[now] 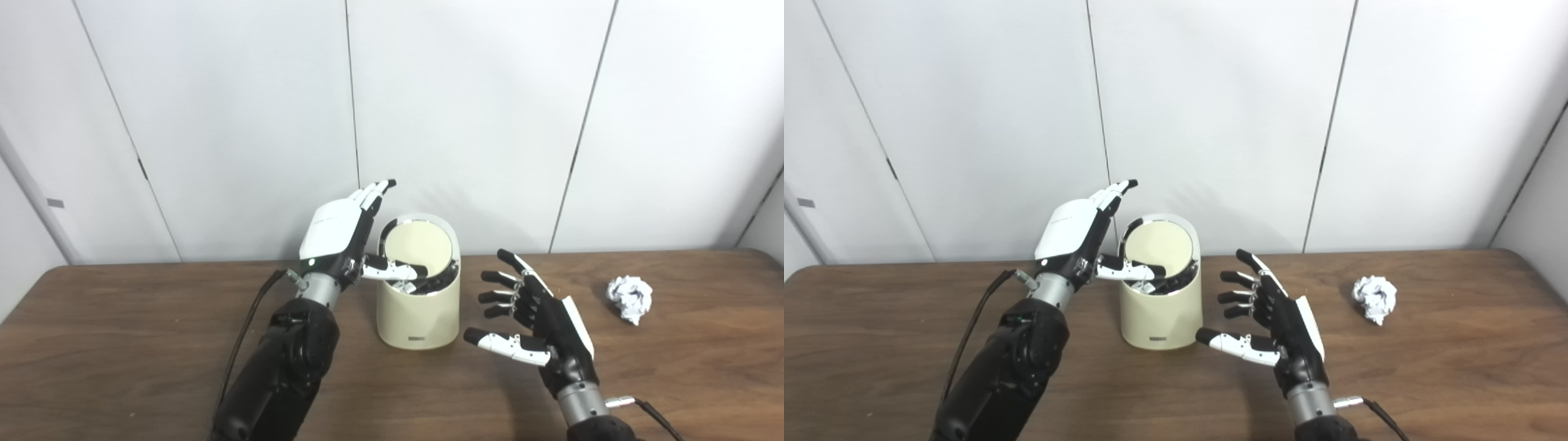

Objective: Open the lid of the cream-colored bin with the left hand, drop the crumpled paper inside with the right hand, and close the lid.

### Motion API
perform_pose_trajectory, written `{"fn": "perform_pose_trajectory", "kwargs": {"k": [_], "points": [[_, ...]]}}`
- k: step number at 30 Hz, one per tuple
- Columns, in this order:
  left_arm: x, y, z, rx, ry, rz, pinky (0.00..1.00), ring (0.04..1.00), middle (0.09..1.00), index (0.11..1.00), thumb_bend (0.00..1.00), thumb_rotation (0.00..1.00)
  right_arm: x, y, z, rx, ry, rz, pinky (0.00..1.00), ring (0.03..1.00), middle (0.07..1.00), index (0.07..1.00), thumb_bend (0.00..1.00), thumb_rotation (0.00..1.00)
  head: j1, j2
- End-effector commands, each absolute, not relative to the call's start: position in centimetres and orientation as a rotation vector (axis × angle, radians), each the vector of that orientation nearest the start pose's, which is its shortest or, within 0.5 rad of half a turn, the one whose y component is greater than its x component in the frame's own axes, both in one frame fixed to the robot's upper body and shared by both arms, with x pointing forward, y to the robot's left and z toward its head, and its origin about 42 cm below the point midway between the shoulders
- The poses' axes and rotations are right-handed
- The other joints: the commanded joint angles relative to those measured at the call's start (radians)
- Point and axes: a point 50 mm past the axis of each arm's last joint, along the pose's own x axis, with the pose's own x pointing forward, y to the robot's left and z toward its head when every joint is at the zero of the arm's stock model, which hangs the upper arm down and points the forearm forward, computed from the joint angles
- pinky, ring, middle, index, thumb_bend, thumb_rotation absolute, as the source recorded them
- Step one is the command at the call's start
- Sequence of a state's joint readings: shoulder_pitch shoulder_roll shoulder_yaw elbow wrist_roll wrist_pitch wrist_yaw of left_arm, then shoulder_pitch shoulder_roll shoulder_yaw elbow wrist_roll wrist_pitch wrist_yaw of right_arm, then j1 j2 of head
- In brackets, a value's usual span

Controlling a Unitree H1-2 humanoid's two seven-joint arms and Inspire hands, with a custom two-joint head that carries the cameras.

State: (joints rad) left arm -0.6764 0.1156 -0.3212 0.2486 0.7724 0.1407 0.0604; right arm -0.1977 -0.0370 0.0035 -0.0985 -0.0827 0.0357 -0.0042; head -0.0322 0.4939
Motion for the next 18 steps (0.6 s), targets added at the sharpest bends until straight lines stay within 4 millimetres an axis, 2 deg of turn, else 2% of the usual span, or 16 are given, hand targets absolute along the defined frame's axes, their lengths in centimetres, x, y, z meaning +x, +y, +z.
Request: {"fn": "perform_pose_trajectory", "kwargs": {"k": [1,6,12,18], "points": [[46.14,10.75,28.54,1.022,-0.523,-0.071,0.88,0.928,0.942,0.973,0.86,0.23,34.25,-20.00,19.89,-0.114,-0.332,0.038,0.56,0.650,0.758,0.874,0.75,0.13,-0.001,0.003],[46.22,10.55,28.82,1.034,-0.517,-0.063,0.87,0.919,0.936,0.967,0.82,0.19,34.30,-20.04,19.83,-0.103,-0.334,0.042,0.56,0.652,0.759,0.874,0.75,0.12,0.001,0.006],[46.12,10.20,29.20,1.078,-0.488,-0.058,0.85,0.930,0.949,0.964,0.82,0.01,34.15,-19.95,20.00,-0.116,-0.333,0.042,0.57,0.648,0.757,0.875,0.74,0.13,0.001,0.009],[46.05,10.17,28.85,1.129,-0.450,-0.071,0.81,0.918,0.948,0.959,0.84,0.00,34.18,-19.99,20.09,-0.112,-0.331,0.035,0.56,0.649,0.758,0.876,0.75,0.13,0.002,0.012]]}}
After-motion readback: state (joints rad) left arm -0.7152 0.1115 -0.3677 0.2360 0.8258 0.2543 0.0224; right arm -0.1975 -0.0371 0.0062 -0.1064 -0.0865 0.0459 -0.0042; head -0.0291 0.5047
